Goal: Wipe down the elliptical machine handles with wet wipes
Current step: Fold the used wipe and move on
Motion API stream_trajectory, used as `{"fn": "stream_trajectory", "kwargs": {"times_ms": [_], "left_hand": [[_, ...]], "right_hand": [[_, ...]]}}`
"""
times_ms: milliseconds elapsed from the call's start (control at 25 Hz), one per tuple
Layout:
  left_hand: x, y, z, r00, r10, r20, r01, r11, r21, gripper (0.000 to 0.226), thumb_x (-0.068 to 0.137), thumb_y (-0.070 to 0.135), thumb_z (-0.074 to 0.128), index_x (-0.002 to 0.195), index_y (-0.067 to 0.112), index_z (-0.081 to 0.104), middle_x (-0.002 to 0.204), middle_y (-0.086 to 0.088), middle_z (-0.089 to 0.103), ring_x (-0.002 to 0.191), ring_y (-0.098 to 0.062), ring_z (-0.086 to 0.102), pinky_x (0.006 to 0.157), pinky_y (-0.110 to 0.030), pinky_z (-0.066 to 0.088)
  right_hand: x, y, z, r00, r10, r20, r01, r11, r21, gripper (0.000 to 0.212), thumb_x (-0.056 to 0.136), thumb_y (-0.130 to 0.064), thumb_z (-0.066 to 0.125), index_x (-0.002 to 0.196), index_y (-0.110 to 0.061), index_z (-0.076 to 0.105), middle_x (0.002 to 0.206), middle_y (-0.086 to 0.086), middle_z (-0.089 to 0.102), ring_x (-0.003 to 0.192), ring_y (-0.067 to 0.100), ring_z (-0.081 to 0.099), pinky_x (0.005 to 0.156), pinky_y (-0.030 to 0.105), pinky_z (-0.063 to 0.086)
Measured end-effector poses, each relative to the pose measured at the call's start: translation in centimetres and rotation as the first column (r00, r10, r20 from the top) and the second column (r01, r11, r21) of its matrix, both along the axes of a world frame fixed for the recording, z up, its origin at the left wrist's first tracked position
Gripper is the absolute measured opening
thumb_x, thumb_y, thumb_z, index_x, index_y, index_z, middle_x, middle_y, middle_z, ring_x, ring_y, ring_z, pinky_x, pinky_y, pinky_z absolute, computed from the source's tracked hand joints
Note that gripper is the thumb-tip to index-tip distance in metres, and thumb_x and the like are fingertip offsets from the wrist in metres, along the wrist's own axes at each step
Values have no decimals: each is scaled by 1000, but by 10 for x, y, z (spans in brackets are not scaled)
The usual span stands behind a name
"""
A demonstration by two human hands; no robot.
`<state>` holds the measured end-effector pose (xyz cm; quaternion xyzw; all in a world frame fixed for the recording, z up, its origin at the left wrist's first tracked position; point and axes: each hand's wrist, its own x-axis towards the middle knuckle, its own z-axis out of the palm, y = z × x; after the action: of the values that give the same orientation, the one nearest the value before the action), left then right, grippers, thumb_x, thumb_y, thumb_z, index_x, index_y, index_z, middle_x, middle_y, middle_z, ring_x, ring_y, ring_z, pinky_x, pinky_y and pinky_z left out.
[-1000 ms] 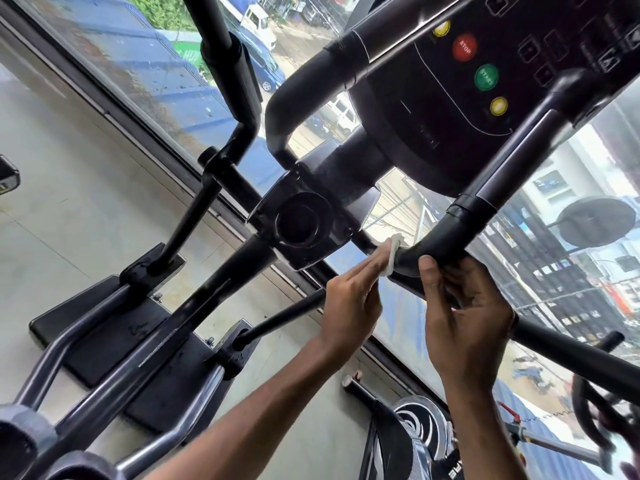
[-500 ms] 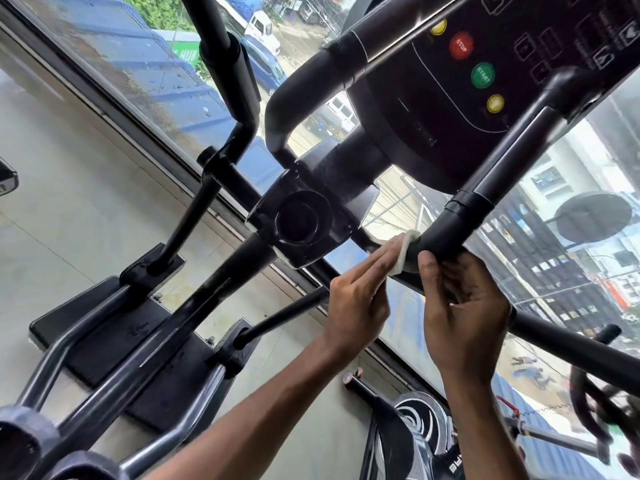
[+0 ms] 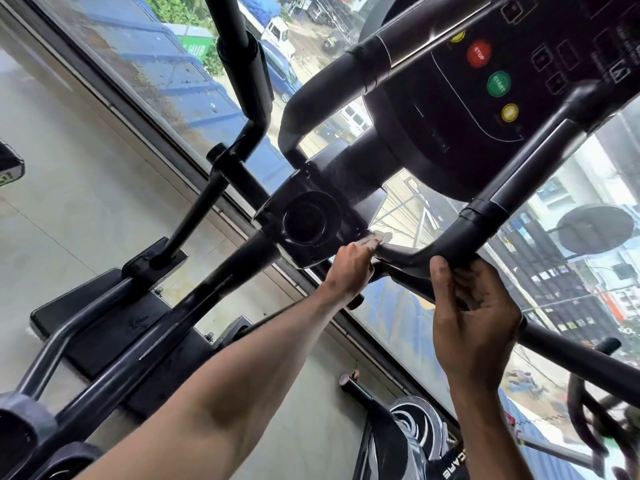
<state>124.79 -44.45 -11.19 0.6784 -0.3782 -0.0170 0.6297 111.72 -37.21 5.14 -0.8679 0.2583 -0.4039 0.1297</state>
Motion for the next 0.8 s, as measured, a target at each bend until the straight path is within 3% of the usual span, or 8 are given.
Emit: {"fn": "stream_trajectory", "kwargs": {"times_ms": [160,280,360,440,560,600,680,800], "left_hand": [[-18,23,19,904,-66,-421,-10,984,-176,62,71,-7,47,123,11,75,94,-8,79,75,2,64,70,-9,45],[-39,49,33,827,-162,-539,-92,906,-413,61,77,-18,44,126,6,73,95,-6,78,71,17,61,71,-5,47],[-68,62,43,815,-121,-566,-208,851,-482,64,80,-22,45,133,6,68,121,-5,75,103,4,70,91,-19,56],[-95,61,50,771,-95,-630,-271,846,-459,70,81,-20,45,142,11,61,136,5,67,125,-7,64,109,-27,49],[-104,38,59,570,-126,-812,-302,887,-350,64,89,-12,45,144,19,59,107,35,69,98,11,66,96,-14,49],[-95,31,63,475,-141,-868,-315,895,-317,57,93,-8,46,141,19,62,100,35,68,93,14,64,95,-13,50],[-84,26,70,370,-178,-912,-360,877,-318,46,98,-2,47,136,17,67,112,24,71,101,13,64,101,-23,52],[-100,47,84,455,-185,-871,-403,830,-386,47,99,-3,49,139,18,64,121,22,70,107,5,65,101,-23,50]], "right_hand": [[-1,-2,-2,1000,9,9,-9,1000,-9,9,99,-26,71,108,-27,69,96,-18,73,89,-1,72,82,29,57],[-2,-5,-3,1000,17,23,-17,1000,7,14,99,-30,69,110,-22,71,97,-13,75,90,0,72,82,24,56],[-1,-5,-3,999,31,27,-32,999,25,15,99,-28,69,110,-19,71,98,-12,75,90,-4,72,81,16,53],[-2,-6,-2,999,43,18,-43,999,29,13,99,-26,70,109,-17,71,97,-10,75,89,-6,71,79,11,51],[-2,-7,0,999,54,10,-54,998,37,12,99,-25,69,109,-20,70,97,-12,74,88,-7,71,78,11,51],[-3,-8,1,998,55,6,-55,998,35,12,99,-26,69,109,-20,71,97,-12,74,88,-7,71,78,12,51],[-3,-9,0,999,50,-7,-50,999,14,15,99,-26,69,110,-16,73,96,-11,75,88,-7,71,79,14,52],[-4,-12,-1,999,45,-12,-45,999,-11,19,100,-27,70,110,-12,73,94,-7,75,88,-9,70,79,12,51]]}}
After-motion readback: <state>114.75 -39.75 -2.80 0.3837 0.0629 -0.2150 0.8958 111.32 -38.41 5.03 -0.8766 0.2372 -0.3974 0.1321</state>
